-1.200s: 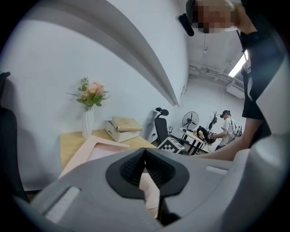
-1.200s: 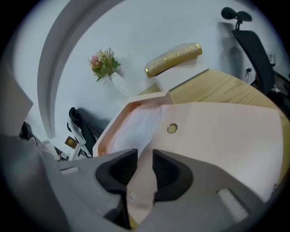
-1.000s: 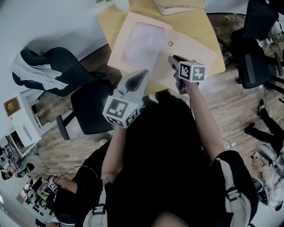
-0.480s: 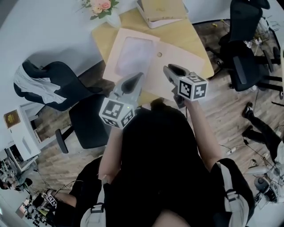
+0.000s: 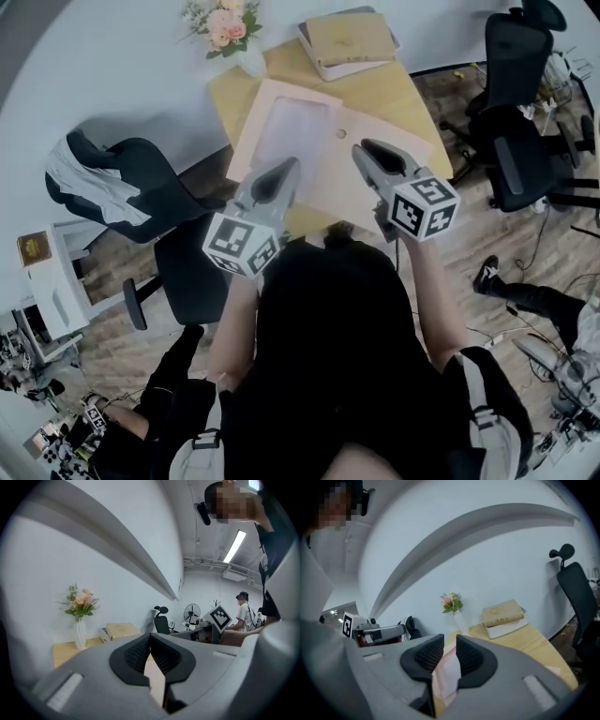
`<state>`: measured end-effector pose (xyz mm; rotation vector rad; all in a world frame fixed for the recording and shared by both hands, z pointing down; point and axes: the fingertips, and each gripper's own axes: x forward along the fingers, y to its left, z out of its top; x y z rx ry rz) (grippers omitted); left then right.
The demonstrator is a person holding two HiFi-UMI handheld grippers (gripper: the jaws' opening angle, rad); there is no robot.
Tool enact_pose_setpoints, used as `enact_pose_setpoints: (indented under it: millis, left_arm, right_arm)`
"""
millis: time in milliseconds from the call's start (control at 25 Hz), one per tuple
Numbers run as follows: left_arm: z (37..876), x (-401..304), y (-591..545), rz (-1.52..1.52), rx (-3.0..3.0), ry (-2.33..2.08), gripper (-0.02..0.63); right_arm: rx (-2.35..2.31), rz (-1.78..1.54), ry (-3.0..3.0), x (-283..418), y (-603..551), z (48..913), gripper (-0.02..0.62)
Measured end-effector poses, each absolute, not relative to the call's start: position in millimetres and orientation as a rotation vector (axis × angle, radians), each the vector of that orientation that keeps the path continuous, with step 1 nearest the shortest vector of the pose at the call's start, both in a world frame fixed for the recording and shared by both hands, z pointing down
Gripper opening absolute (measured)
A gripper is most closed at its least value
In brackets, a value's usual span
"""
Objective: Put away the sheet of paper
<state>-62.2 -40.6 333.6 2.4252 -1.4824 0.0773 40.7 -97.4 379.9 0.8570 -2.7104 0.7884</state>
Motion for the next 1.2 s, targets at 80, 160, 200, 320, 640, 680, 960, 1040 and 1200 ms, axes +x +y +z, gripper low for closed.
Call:
enact_pose_setpoints:
  millis: [80,160,200,320,640,680,960,1040,1200]
  left_arm:
    - [330,-64,-41,0.071,2.427,-1.492,0.008]
    - [328,-64,-40,0.069,2.428,-1.495,0.008]
    - [327,-64,-39,0.067,2.429,-1.496,0.008]
    - [323,-60,-39,0.059,2.438,-1.492,0.008]
    - [317,-59,-40,0.049,2.45,-1.483,0.008]
    - [317,-61,-40,0.046,2.449,-1.487,0.008]
    - [317,-73,-42,0.036,2.437,-1.507,0.008]
    - [317,-74,-44,0.033,2.434,-1.51,0.008]
    - [319,-77,-46,0.032,2.429,-1.517,0.008]
  right_arm:
    - [0.864,0.758,-2.732,42,-96,370,0.081]
    - [0.869,0.735,-2.747,42,-92,362,0.08]
    - [0.869,0.725,-2.756,42,-90,359,0.075]
    - [0.869,0.7,-2.779,43,-86,351,0.067]
    - [0.858,0.669,-2.814,37,-84,340,0.013]
    - [0.856,0.663,-2.817,35,-84,339,0.006]
    - [0.817,0.605,-2.833,21,-83,336,0.003]
    - [0.822,0.587,-2.824,20,-85,337,0.003]
    - [0.835,0.588,-2.813,23,-88,341,0.003]
